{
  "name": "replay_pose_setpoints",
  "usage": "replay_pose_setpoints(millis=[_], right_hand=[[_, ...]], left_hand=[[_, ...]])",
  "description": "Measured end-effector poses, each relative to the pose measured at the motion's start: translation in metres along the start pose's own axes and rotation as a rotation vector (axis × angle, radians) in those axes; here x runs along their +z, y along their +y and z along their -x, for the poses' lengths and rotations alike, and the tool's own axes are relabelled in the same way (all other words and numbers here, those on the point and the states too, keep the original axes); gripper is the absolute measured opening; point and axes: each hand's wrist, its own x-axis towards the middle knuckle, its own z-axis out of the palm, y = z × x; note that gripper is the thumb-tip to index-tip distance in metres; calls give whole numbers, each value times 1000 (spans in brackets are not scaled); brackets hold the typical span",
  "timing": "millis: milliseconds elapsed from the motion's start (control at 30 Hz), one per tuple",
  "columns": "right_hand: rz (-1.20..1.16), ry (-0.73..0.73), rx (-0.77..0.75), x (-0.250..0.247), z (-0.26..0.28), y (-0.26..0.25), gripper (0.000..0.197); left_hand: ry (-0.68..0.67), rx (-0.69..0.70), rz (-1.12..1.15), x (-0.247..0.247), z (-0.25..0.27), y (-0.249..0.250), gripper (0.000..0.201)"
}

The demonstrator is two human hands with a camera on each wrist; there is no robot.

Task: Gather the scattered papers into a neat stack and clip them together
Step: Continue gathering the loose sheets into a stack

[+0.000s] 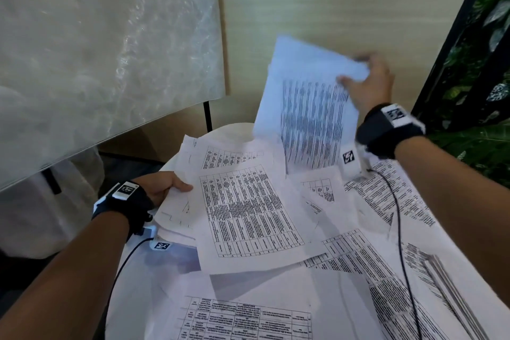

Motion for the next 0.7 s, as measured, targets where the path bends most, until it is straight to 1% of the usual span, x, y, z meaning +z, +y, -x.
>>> replay_pose_setpoints(millis=[67, 133, 167, 233, 300, 333, 400, 433, 467, 500, 533, 567, 600, 667, 700], right_hand=[[-156, 145, -66, -19, -14, -27, 35], [-289, 215, -97, -34, -24, -47, 32], [-308, 229, -116, -38, -28, -52, 30], [-287, 226, -139, -37, -31, -52, 28], [-226, 170, -125, -24, -25, -40, 29], [-178, 118, -105, -13, -19, -31, 30], [-46, -30, -23, 14, 3, -7, 36], [14, -109, 21, 28, 16, 5, 40], [53, -186, 51, 40, 30, 15, 41], [78, -263, 70, 53, 44, 24, 41], [101, -345, 86, 64, 56, 31, 41], [125, -426, 101, 75, 68, 36, 42], [151, -506, 114, 84, 78, 40, 42], [198, -651, 118, 101, 95, 42, 44], [208, -733, 113, 108, 101, 40, 46]], left_hand=[[23, -18, -7, -1, -1, -1, 39], [49, -20, -15, -1, 0, -1, 35], [53, -15, -7, -1, -1, -1, 36], [45, -3, 3, -2, -2, -1, 46], [18, 7, 7, 2, 3, 0, 58], [-3, 16, 4, 4, 6, 0, 67], [-53, 41, 11, 4, 8, -2, 91], [-48, 63, 27, 4, 6, -3, 95], [-30, 82, 51, 5, 6, -3, 92], [12, 92, 102, 6, 5, -3, 78], [46, 104, 170, 8, 2, -3, 56], [66, 113, 238, 9, -1, -3, 45], [69, 115, 282, 9, -2, -2, 46], [56, 118, 248, 10, -1, 0, 51], [33, 113, 210, 9, 2, 1, 64]])
